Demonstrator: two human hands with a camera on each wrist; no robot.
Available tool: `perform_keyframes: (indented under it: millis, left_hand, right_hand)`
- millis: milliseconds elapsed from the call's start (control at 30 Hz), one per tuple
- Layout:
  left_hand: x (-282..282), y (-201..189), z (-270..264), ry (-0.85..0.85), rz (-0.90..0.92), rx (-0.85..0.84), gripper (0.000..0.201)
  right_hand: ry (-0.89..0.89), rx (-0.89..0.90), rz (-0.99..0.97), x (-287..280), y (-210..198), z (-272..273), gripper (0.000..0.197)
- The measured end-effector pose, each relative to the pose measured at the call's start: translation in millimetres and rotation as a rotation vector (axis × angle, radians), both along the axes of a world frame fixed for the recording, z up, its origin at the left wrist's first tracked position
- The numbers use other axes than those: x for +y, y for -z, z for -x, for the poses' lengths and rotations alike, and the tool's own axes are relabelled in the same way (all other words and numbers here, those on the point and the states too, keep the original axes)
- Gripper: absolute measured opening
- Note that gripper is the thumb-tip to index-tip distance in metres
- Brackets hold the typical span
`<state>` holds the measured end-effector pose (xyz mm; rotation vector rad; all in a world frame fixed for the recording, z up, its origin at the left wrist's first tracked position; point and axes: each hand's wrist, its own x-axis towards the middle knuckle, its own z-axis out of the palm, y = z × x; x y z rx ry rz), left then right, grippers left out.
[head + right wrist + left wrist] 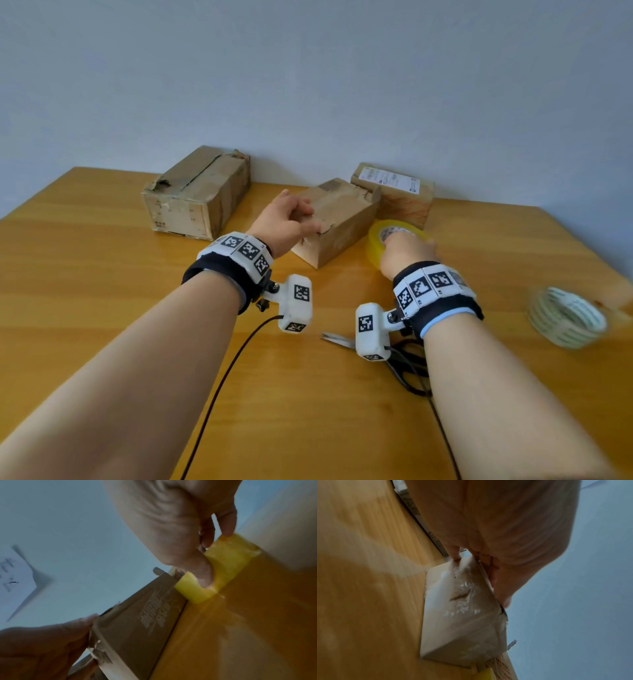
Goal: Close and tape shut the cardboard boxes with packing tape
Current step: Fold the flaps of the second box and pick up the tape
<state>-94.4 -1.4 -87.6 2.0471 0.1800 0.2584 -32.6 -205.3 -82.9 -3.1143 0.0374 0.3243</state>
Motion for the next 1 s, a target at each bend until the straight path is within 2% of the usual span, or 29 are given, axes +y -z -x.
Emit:
perform_keyframes:
  millis: [33, 100, 133, 200, 300, 433, 533, 700, 800, 1000]
  left_hand:
    - [0.3, 1.3, -1.5, 0.011, -0.005, -0.005, 0.027]
    - [0.0, -0.1, -4.5, 0.013, -0.012, -0.026, 0.032]
    - [-0.5, -0.4, -6.1, 0.01, 0.0, -0.026, 0.032]
    - [-0.1, -1.5, -9.0, -0.001, 0.046, -0.033, 0.03]
    - [0.7, -1.0, -10.4, 0.025, 0.078, -0.032, 0.029]
    - [6.2, 3.9, -11.1, 0.098, 0.002, -0.052, 0.017]
    - [11.1, 5.6, -10.3, 0.122, -0.093, -0.042, 0.015]
    - [16.7, 10.0, -7.2, 0.146, -0.039, -0.094, 0.012]
    - [16.6, 14.3, -6.7, 0.149, -0.064, -0.14, 0.011]
    - [16.4, 22.8, -9.5, 0.185, -0.096, -0.238, 0.009]
  right_hand:
    - [-0.024, -0.002, -0.01, 2.8, -2.6, 1.6, 0.042]
    - [-0.093, -0.05, -0.041, 8.6, -13.4, 3.2, 0.012]
    - [-0.148, -0.104, -0.084, 11.9, -20.3, 5.5, 0.009]
    - [-0.222, -0.167, -0.244, 18.4, -36.3, 7.9, 0.02]
    - [-0.314, -0.131, -0.507, 33.6, -53.2, 14.8, 0.041]
    - [-0.351, -0.035, -0.537, 46.0, -42.5, 22.4, 0.052]
    - [-0.335, -0.009, -0.629, 46.0, -30.4, 21.3, 0.037]
    - [-0.324, -0.096, -0.801, 45.3, -20.4, 21.8, 0.011]
    - [-0.327, -0.157, -0.847, 44.4, -16.7, 21.3, 0.005]
    - [-0.352, -0.177, -0.889, 42.3, -13.7, 18.6, 0.008]
